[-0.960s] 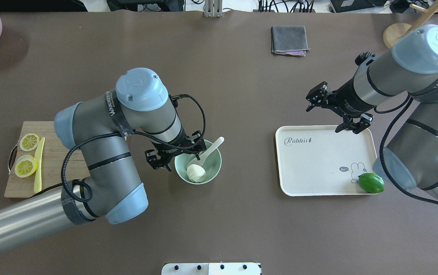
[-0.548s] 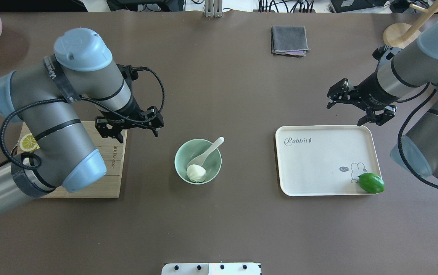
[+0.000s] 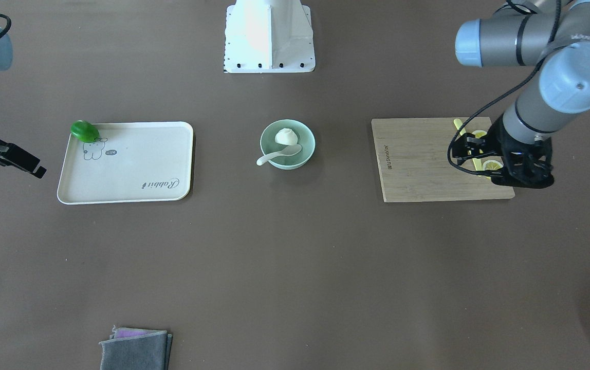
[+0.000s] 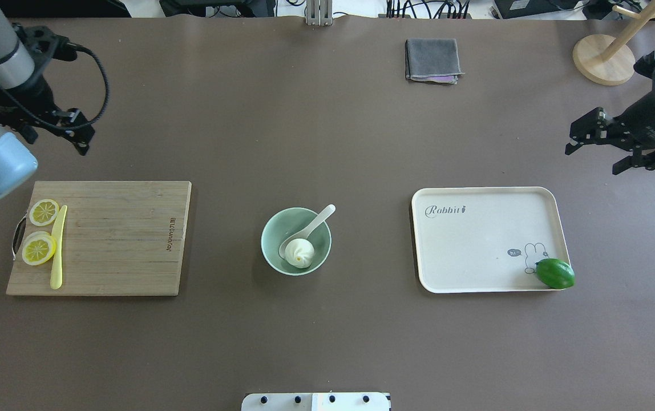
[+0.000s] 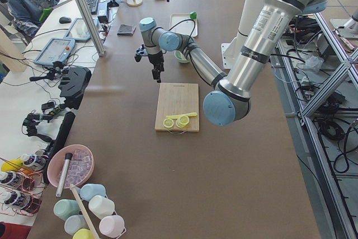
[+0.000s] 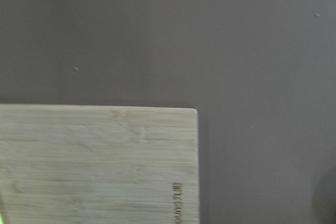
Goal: Put spoon and bun in bowl
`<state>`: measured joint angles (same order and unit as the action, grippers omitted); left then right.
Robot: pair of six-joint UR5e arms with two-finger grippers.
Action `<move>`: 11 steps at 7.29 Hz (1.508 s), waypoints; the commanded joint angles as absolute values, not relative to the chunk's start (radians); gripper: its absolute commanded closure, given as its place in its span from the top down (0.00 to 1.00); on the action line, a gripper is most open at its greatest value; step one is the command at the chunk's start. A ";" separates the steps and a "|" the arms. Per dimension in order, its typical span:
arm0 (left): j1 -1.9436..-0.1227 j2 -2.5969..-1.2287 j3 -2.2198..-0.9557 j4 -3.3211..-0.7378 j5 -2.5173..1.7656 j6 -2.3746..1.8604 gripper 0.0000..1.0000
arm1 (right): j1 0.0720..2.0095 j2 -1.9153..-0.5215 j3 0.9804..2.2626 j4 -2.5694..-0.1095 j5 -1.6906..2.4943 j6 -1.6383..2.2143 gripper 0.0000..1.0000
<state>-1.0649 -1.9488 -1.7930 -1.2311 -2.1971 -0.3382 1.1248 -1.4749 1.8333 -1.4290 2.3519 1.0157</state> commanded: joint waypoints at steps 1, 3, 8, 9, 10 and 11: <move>-1.214 -1.826 -1.783 -1.227 -2.200 -0.068 0.98 | 1.208 -1.590 1.816 -1.428 2.361 0.773 1.00; -1.366 -1.729 -1.728 -1.242 -2.213 0.119 0.98 | 1.325 -1.598 1.719 -1.428 2.433 0.579 1.00; -1.584 -1.677 -1.521 -1.282 -2.289 0.437 0.98 | 1.411 -1.573 1.664 -1.580 2.418 0.364 1.00; -1.592 -1.642 -1.519 -1.345 -2.287 0.443 0.98 | 1.411 -1.556 1.664 -1.601 2.411 0.364 1.00; -1.594 -1.628 -1.517 -1.365 -2.286 0.439 0.98 | 1.416 -1.554 1.664 -1.603 2.411 0.364 1.00; -1.607 -1.628 -1.517 -1.365 -2.286 0.440 0.98 | 1.416 -1.554 1.664 -1.603 2.411 0.365 1.00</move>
